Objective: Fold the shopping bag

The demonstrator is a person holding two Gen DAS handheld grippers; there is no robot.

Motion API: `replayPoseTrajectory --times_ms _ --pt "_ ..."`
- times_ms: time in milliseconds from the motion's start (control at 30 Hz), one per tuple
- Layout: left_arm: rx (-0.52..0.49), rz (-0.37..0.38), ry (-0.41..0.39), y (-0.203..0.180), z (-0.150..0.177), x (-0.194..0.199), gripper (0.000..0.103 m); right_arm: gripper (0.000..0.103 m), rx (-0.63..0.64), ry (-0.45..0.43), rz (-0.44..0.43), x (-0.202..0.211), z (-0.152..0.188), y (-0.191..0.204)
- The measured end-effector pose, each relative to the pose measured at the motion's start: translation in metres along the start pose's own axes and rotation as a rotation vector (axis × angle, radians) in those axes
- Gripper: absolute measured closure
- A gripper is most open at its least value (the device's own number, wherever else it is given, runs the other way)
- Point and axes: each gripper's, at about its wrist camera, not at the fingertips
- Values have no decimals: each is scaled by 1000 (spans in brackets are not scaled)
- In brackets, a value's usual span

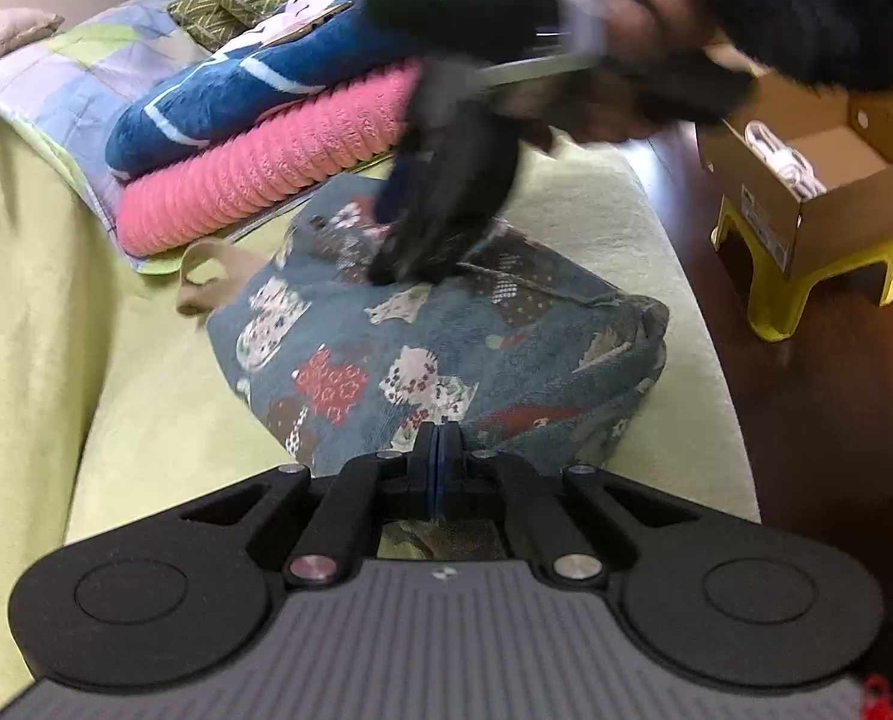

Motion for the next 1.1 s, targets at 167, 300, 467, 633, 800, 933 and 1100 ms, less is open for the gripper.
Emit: replayPoseTrajectory --times_ms 167,300,467,633,800,933,1100 --pt "37 31 -11 8 2 -1 103 69 -115 -54 52 17 23 2" --pt "64 29 -10 10 2 -1 103 69 -135 -9 27 34 7 -9" --pt "64 29 -4 11 0 -2 103 67 -72 -44 -37 49 5 2" --pt "77 20 -10 10 1 -1 103 65 -102 -30 1 55 34 7" --pt "76 20 -8 12 -1 0 103 66 -18 -136 -46 110 31 25" --pt "67 21 -3 12 -2 -1 103 95 128 -191 -125 125 50 68" --pt "50 13 1 9 -2 -1 103 96 133 -155 -114 97 63 82"
Point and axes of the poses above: each gripper's, at about its wrist camera, not at the fingertips, and x roughly against the way its jaws point, y to its left, z to its underside, and after that the axes turned 1 degree about -z, right-handed
